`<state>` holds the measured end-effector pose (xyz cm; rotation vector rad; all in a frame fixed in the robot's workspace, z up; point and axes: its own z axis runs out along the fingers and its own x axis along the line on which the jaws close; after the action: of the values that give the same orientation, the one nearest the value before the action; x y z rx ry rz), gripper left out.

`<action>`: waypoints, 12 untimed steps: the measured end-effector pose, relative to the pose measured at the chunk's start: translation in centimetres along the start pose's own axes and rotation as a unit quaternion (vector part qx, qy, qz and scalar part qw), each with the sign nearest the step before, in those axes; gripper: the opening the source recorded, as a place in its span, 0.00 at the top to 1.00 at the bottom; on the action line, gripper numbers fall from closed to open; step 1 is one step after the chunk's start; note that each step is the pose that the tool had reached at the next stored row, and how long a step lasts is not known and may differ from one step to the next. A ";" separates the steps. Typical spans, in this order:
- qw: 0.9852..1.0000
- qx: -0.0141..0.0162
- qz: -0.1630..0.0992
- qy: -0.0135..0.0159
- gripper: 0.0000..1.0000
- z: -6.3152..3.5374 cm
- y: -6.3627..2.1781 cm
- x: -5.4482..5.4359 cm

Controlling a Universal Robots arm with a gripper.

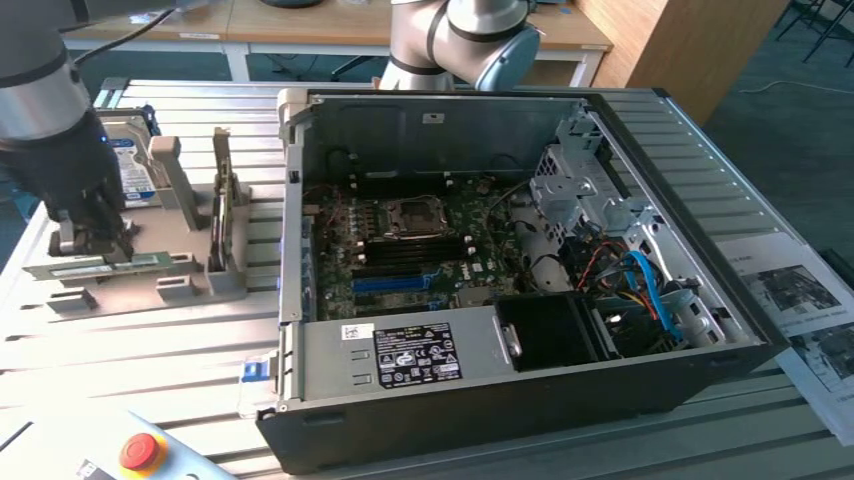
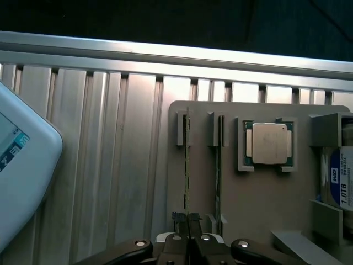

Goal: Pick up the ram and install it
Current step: 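Pick up the ram and move it above insertion slot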

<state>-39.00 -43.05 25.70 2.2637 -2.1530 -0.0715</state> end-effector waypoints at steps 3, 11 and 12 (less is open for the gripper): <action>1.000 0.000 0.000 0.000 0.89 -1.28 0.06 0.0; 1.000 0.000 0.000 0.000 0.89 -4.91 0.22 -0.1; 1.000 0.000 0.000 0.000 0.89 -5.36 0.23 -0.1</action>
<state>-39.00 -43.06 31.07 2.2637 -2.1530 -0.0716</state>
